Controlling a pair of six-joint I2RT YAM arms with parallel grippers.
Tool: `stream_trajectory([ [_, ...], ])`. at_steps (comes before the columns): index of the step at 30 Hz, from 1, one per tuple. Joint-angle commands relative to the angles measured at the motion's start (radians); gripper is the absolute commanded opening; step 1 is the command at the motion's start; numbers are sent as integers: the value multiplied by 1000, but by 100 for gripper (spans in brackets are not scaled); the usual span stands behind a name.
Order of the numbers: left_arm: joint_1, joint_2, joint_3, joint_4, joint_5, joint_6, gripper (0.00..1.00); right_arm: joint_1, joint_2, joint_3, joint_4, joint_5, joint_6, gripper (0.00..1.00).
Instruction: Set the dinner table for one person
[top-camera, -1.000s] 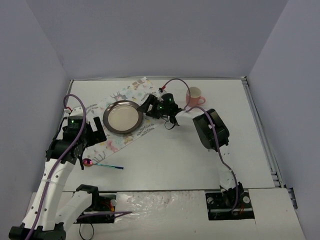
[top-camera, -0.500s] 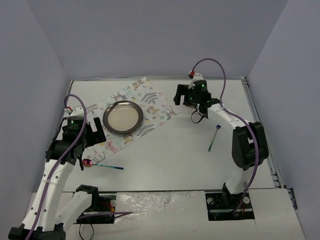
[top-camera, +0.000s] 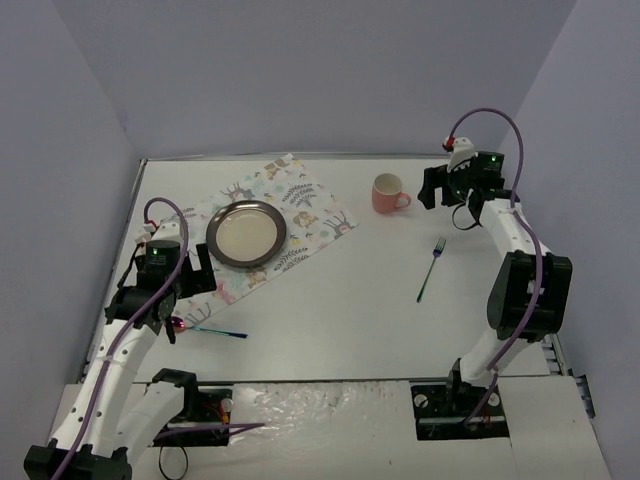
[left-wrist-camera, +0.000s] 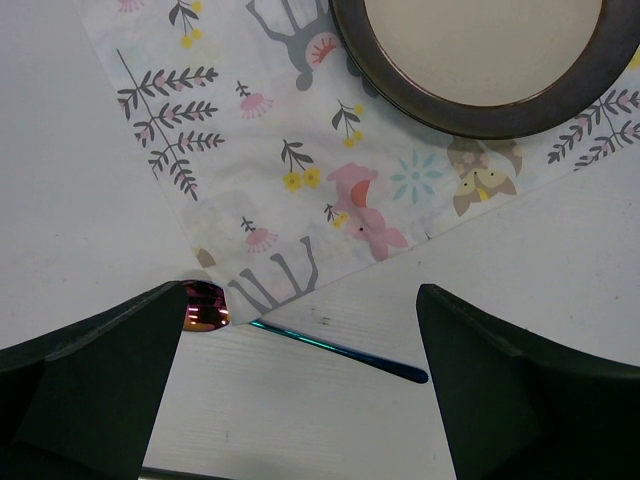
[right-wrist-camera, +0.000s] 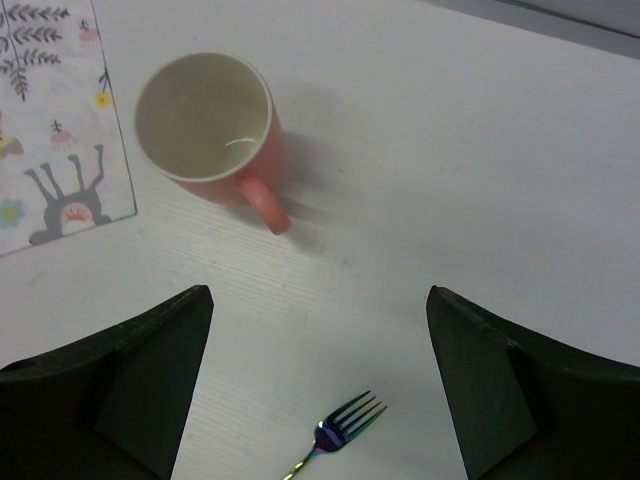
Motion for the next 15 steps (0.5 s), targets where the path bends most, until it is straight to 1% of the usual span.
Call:
stream_trajectory([
  [1, -2, -4, 9, 85, -40, 27, 97, 27, 51, 56, -59, -127, -179, 85],
  [6, -2, 6, 9, 90, -46, 26, 97, 39, 127, 125, -94, -178, -265, 83],
  [15, -2, 10, 9, 89, -53, 25, 97, 67, 242, 211, -111, -139, -300, 80],
])
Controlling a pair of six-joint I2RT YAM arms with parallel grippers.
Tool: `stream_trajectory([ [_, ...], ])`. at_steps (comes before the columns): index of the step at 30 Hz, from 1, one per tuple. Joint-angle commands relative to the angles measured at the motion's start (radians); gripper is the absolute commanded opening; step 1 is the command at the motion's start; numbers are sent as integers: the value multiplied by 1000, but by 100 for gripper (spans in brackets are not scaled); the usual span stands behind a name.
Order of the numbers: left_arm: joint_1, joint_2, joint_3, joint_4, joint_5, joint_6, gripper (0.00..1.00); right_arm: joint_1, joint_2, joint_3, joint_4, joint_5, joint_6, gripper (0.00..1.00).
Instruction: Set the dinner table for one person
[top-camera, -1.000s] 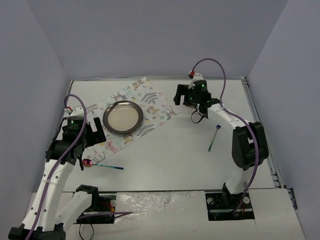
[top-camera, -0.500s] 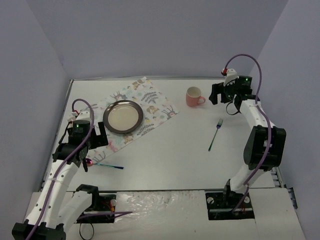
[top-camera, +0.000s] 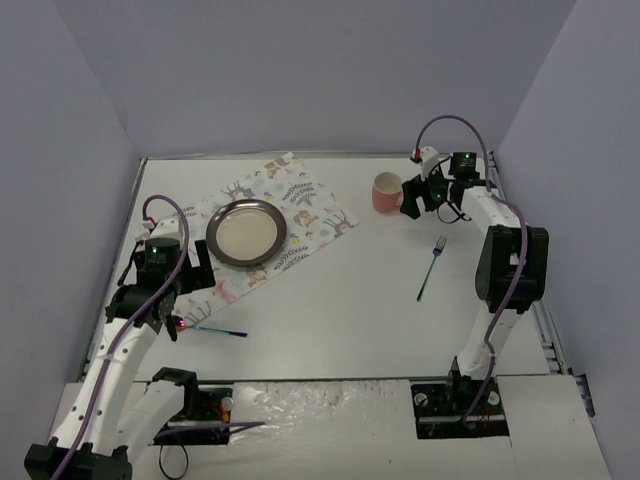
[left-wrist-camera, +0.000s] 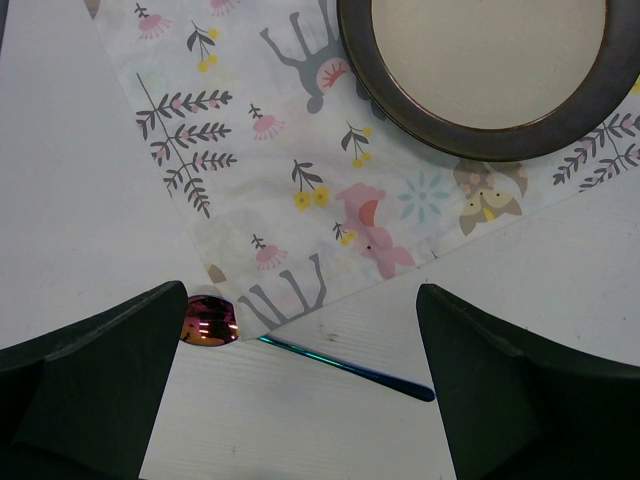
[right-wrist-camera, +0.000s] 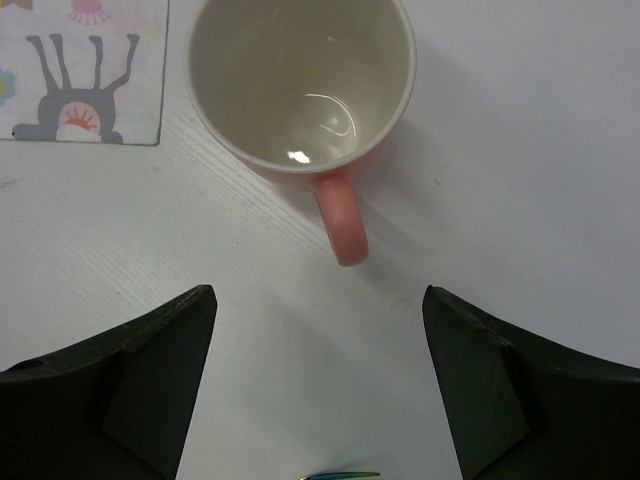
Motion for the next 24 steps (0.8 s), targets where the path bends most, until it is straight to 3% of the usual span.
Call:
stream_trajectory([
  [1, -2, 12, 11, 57, -25, 12, 97, 16, 42, 91, 11, -19, -45, 80],
  [17, -2, 7, 8, 47, -36, 2, 97, 82, 156, 197, 0, 30, -71, 67],
  [24, -2, 7, 8, 51, -37, 2, 97, 85, 160, 203, -3, 51, -78, 46],
])
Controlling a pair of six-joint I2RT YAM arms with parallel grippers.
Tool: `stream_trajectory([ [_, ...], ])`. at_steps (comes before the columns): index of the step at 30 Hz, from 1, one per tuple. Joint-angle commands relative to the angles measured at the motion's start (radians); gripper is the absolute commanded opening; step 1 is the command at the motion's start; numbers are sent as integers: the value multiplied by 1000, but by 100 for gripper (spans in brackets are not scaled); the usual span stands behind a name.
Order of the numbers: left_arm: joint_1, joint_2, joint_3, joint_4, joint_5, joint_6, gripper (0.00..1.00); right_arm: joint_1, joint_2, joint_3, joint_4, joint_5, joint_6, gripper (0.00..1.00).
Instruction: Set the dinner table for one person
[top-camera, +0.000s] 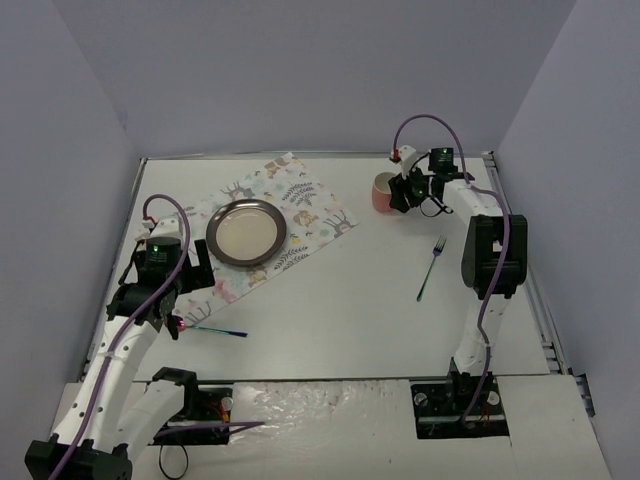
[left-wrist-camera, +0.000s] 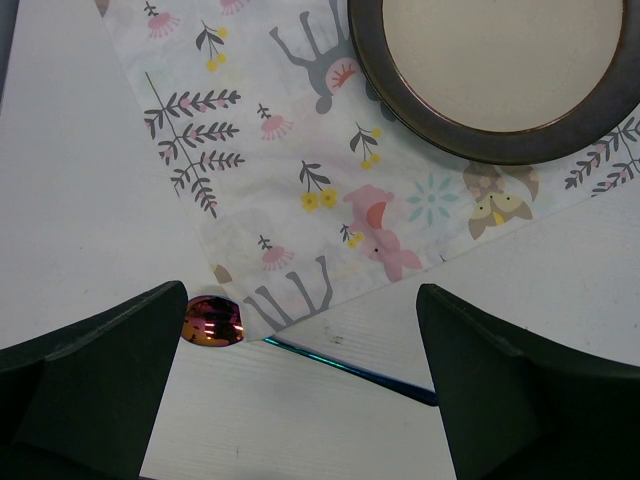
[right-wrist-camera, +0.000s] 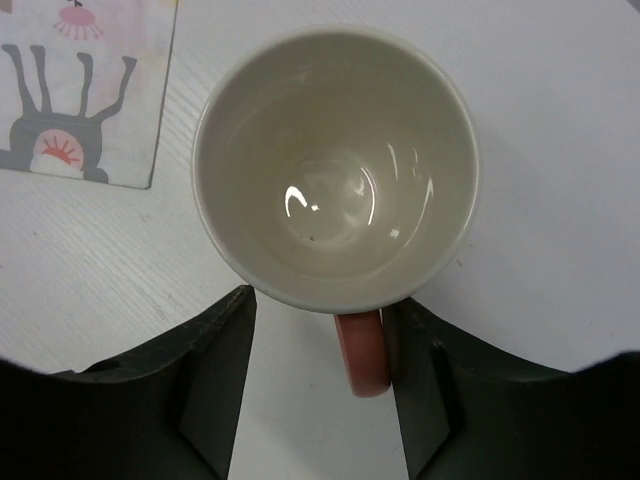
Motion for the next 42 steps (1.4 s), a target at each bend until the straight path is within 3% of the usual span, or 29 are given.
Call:
stream_trajectory([
  [1, -2, -7, 8, 48, -17, 2, 97, -1, -2, 42, 16, 16, -20, 42],
  [7, -4, -4, 8, 51, -16, 4, 97, 6, -2, 30, 11, 23, -23, 23],
  [11, -2, -4, 7, 51, -13, 4, 97, 9, -2, 21, 13, 31, -25, 19],
  [16, -2, -3, 7, 53, -11, 5, 97, 16, -24, 1, 14, 42, -35, 0],
  [30, -2, -17, 31, 20, -9, -12, 97, 121, -218, -55, 172, 82, 32, 0],
  [42, -2, -45, 67, -19, -16, -29, 97, 280, -140, 108, 307, 102, 150, 0],
])
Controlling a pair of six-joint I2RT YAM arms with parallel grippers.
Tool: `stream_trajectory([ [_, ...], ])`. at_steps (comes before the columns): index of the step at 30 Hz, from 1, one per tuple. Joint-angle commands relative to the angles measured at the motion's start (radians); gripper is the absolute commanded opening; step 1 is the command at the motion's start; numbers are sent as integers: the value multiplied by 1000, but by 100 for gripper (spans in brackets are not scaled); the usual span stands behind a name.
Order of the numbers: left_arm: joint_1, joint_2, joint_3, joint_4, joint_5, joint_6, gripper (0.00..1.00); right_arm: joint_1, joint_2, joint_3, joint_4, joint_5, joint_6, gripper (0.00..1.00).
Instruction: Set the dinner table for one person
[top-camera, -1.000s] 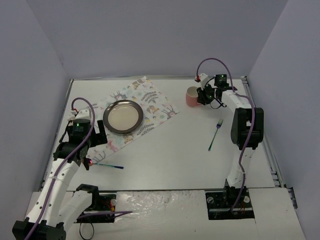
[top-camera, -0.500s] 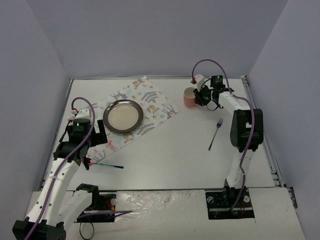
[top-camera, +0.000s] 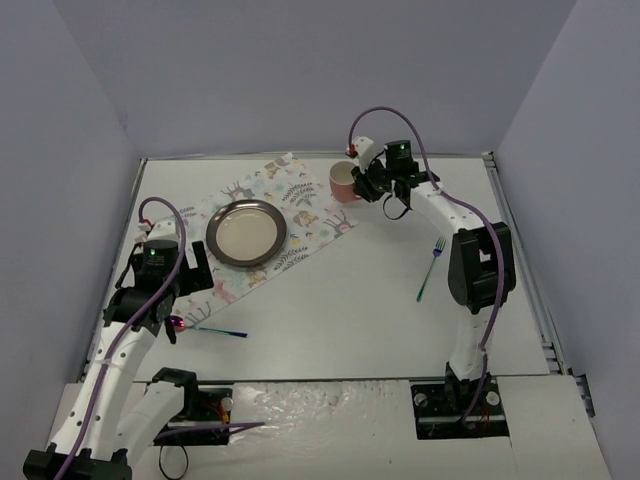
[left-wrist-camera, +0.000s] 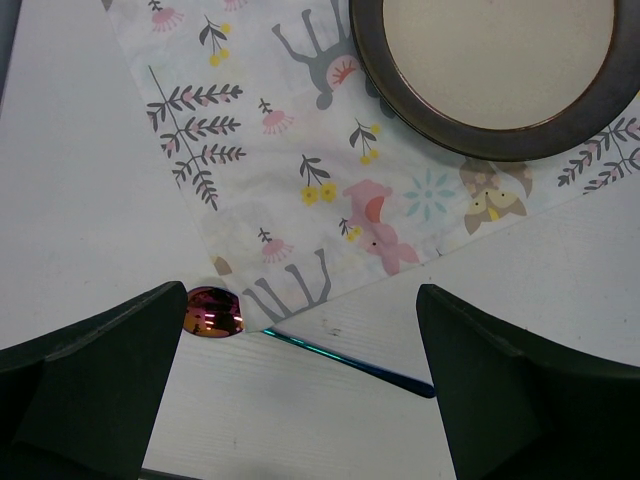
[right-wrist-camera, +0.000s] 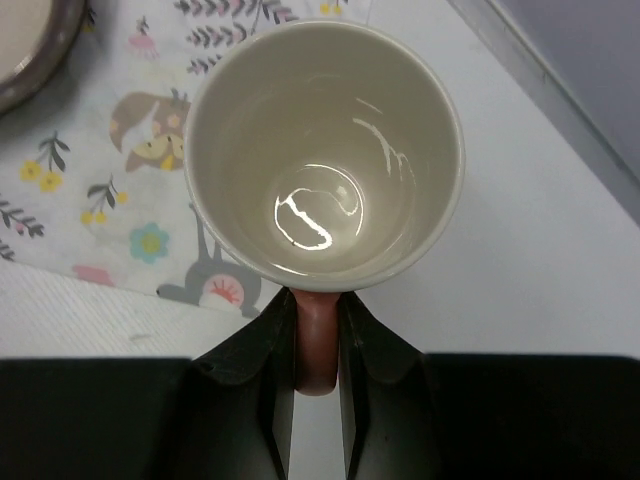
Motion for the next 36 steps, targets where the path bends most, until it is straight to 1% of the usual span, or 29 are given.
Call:
stream_trajectory([
  [1, -2, -14, 62, 11, -17, -5, 97, 56, -14, 151, 208, -8, 60, 0],
  [6, -2, -21, 53, 13, -25, 15, 97, 101, 80, 275, 267, 7, 91, 0],
  [7, -2, -26, 50, 16, -28, 18, 97, 106, 97, 285, 270, 9, 94, 0],
  [15, -2, -50, 5, 69, -37, 38, 97, 168, 303, 561, 281, 68, 112, 0],
  [19, -1, -50, 4, 75, -32, 39, 97, 182, 372, 642, 280, 79, 114, 0],
  [26, -1, -42, 2, 84, -26, 43, 97, 195, 452, 717, 280, 88, 111, 0],
  [36, -1, -38, 1, 86, -14, 43, 97, 202, 504, 746, 306, 96, 113, 0],
])
